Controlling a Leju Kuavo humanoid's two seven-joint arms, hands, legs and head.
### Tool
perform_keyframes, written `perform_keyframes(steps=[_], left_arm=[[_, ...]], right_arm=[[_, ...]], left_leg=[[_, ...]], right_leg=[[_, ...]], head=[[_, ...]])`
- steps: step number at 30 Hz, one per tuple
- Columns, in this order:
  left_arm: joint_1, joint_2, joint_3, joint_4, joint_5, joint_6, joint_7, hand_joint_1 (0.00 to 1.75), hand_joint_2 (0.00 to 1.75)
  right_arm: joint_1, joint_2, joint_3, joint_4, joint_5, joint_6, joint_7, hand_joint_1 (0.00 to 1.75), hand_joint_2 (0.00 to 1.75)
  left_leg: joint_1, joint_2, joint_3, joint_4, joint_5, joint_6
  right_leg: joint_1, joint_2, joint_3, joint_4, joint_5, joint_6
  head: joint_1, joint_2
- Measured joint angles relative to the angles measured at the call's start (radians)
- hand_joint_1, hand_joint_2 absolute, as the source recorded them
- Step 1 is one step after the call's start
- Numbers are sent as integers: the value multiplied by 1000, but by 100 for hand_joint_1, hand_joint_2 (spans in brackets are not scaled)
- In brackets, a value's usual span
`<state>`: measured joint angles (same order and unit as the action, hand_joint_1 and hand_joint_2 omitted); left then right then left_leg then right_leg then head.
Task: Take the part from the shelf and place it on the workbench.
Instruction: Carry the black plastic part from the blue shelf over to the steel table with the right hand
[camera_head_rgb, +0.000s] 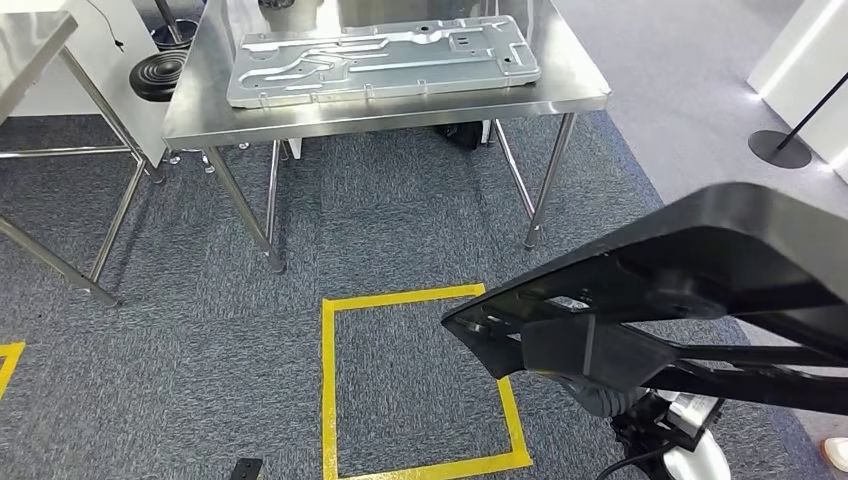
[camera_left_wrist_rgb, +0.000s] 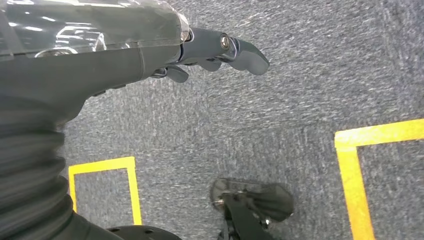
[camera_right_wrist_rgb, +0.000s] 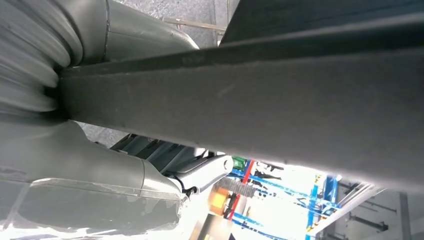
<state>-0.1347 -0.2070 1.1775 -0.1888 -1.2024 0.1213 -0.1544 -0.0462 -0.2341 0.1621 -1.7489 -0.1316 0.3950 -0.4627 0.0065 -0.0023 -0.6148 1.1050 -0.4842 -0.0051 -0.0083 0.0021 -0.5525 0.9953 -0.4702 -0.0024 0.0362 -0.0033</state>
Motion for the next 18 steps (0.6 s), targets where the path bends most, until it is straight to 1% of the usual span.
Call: perform_keyframes(steps=[1,2,3,5,6,7,8,9,10,11,12,13,14,15,16,17,18], left_arm=[[0,1,2,0,1,1,-1,0,175],[1,1,5,0,3,1,-2,0,175],[2,2,6,0,4,2,-2,0,175],[4,2,8,0,5,3,-4,0,175],[4,3,9,0,5,3,-5,0,175],[3,3,9,0,5,3,-5,0,175],[3,3,9,0,4,3,-6,0,175],[2,3,9,0,4,3,-6,0,175],[3,3,9,0,4,3,-6,0,175],[4,3,10,0,4,3,-6,0,175],[5,4,10,0,4,3,-6,0,175],[6,4,10,0,5,3,-6,0,175],[6,4,11,0,5,3,-6,0,175],[6,4,11,0,5,4,-6,0,175],[6,4,11,0,6,4,-7,0,175],[7,4,12,0,6,4,-7,0,175],[8,4,12,0,6,4,-8,0,175]], right_arm=[[-7,1,3,6,0,0,0,155,175],[-14,2,6,12,0,0,0,155,175],[-20,3,10,18,0,0,0,155,175],[-30,4,16,28,0,0,0,155,175],[-35,5,18,31,0,1,0,155,175],[-40,5,19,34,0,1,0,155,175],[-43,5,20,38,0,1,-1,155,175],[-46,6,21,41,0,1,-1,155,175],[-47,7,22,45,0,1,-1,155,175],[-47,8,24,49,0,1,0,155,175],[-47,9,26,52,0,0,1,155,175],[-47,10,27,54,0,0,3,155,175],[-48,10,29,55,0,0,5,155,175],[-50,10,30,55,0,0,7,155,175],[-52,11,32,56,0,0,8,155,175],[-54,11,33,56,0,0,9,155,175],[-55,12,33,56,0,0,9,155,175]], left_leg=[[-1,0,23,-53,19,5],[-3,0,35,-80,24,11],[-5,-1,37,-87,20,16],[-4,-1,40,-93,23,26],[-2,-2,43,-97,24,32],[1,-1,47,-101,25,37],[2,-1,51,-103,24,41],[2,-1,52,-103,22,43],[2,-1,53,-103,20,45],[1,-1,54,-102,17,45],[1,-2,58,-102,14,45],[1,-3,63,-102,10,44],[1,-5,70,-102,5,42],[0,-6,77,-102,0,39],[-1,-6,80,-102,-4,35],[-2,-6,82,-102,-8,30],[-2,-6,83,-103,-10,25]], right_leg=[[2,0,1,3,-4,4],[3,0,1,4,-6,9],[4,0,0,4,-7,15],[2,-1,1,4,-10,27],[1,-1,-2,16,-18,32],[0,-1,-16,47,-36,38],[-2,-2,-43,102,-62,42],[-3,-2,-82,173,-92,46],[-4,-2,-122,243,-115,49],[-5,-2,-153,288,-122,51],[-5,-2,-164,294,-107,50],[-5,-2,-153,257,-73,49],[-5,-2,-124,185,-26,44],[-3,-2,-91,113,8,40],[0,-2,-65,54,31,34],[3,-1,-49,19,39,29],[6,0,-46,11,33,25]], head=[[0,0],[0,0],[0,0],[0,0],[0,0],[0,0],[0,0],[0,0],[0,0],[0,0],[0,0],[0,0],[0,0],[0,0],[0,0],[0,0],[0,0]])
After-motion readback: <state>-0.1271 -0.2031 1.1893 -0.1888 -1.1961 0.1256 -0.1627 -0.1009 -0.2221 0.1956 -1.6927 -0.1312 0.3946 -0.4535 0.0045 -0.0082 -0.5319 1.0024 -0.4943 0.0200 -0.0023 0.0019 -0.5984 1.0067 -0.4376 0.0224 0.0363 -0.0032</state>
